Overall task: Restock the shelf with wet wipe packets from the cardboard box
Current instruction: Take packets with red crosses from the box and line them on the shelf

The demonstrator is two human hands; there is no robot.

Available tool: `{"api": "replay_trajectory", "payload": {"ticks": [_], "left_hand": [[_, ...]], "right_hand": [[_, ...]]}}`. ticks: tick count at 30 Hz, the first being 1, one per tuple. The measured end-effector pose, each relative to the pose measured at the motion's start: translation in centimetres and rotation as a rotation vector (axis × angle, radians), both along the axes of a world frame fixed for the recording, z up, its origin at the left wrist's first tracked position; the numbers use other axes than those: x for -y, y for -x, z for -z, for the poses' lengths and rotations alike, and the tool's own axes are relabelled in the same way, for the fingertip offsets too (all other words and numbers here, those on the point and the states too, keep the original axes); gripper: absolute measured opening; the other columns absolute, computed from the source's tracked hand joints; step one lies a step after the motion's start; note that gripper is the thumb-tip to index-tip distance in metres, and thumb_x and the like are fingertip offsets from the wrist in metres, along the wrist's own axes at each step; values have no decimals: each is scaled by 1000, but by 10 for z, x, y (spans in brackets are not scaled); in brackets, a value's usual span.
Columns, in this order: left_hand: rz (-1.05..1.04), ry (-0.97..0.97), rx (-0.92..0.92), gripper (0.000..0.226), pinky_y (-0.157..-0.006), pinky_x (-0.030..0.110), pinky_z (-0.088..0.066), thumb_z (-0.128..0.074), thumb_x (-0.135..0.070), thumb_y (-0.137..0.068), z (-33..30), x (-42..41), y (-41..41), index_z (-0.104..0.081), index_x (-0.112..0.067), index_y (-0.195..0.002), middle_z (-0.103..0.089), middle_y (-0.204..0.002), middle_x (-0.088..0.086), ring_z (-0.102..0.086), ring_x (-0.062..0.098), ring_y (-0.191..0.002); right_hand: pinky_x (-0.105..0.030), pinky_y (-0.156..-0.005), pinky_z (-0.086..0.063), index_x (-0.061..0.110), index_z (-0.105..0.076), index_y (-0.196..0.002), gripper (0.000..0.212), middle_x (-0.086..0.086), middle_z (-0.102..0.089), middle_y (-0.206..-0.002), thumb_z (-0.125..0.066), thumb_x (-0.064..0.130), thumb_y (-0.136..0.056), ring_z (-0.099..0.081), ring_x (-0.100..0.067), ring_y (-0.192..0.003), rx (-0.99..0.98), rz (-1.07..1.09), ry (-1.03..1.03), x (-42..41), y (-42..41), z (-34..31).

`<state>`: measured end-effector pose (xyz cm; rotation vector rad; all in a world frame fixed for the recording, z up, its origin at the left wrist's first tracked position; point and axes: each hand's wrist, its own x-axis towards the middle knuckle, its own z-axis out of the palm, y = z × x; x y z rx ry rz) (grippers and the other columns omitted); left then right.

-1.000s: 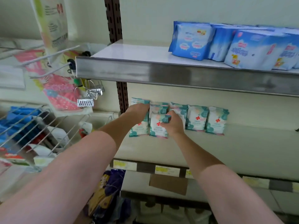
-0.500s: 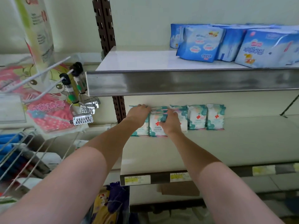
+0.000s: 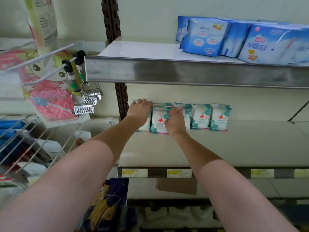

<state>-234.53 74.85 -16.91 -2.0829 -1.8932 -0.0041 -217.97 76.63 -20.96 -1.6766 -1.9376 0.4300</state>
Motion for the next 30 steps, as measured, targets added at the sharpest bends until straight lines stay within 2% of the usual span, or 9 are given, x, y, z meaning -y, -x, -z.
{"api": "replay_trajectory", "payload": {"ticks": [3, 7, 11, 16, 21, 26, 30], "left_hand": [[-99, 53, 14, 46, -96, 40, -42, -53, -6, -85, 0, 21, -4, -48, -13, -129, -52, -125, 10, -49, 27, -116], [-231, 90, 26, 38, -93, 39, -41, -51, -16, -89, 3, 65, -7, -50, -16, -126, -57, -122, 8, -52, 28, -115], [-370, 124, 47, 39, -96, 43, -40, -45, -14, -90, 7, 118, -7, -49, -16, -128, -55, -127, 12, -49, 31, -119], [-517, 132, 158, 30, -85, 40, -43, -46, -15, -89, 25, 198, 6, -55, -19, -118, -63, -115, 8, -57, 30, -107], [-693, 171, 214, 36, -84, 41, -45, -48, -14, -91, 41, 280, 16, -50, -21, -126, -58, -118, 9, -55, 31, -109], [-744, 219, 230, 31, -82, 42, -46, -47, -17, -92, 70, 353, 32, -51, -14, -122, -58, -114, 11, -55, 31, -106], [-812, 304, 317, 25, -83, 39, -41, -48, -20, -92, 96, 421, 40, -53, -13, -115, -59, -115, 11, -54, 32, -109]], "right_hand": [[-39, -94, -50, 7, -52, -120, 33, -14, -49, -123, -65, 6, -89, -56, -29, -107, 58, -133, 5, 10, -3, 3], [-37, -88, -47, 8, -55, -113, 27, -13, -50, -121, -63, 6, -88, -54, -30, -109, 81, -291, 6, 30, 2, 2], [-37, -88, -47, 13, -56, -111, 22, -9, -49, -118, -58, 9, -90, -54, -27, -106, 94, -464, 10, 66, 17, 7], [-38, -84, -46, 14, -57, -106, 16, -7, -52, -113, -58, 12, -90, -51, -25, -105, 110, -690, -23, 126, 39, 26], [-37, -80, -49, 16, -59, -99, 11, -2, -54, -106, -64, 16, -89, -52, -22, -99, 76, -848, -38, 195, 56, 44], [-39, -79, -52, 22, -54, -97, 8, 0, -52, -109, -60, 21, -92, -53, -22, -95, 220, -935, 109, 257, 79, 69], [-38, -80, -49, 18, -55, -97, 5, -4, -52, -106, -56, 17, -92, -52, -25, -95, 296, -1013, 155, 313, 97, 91]]}}
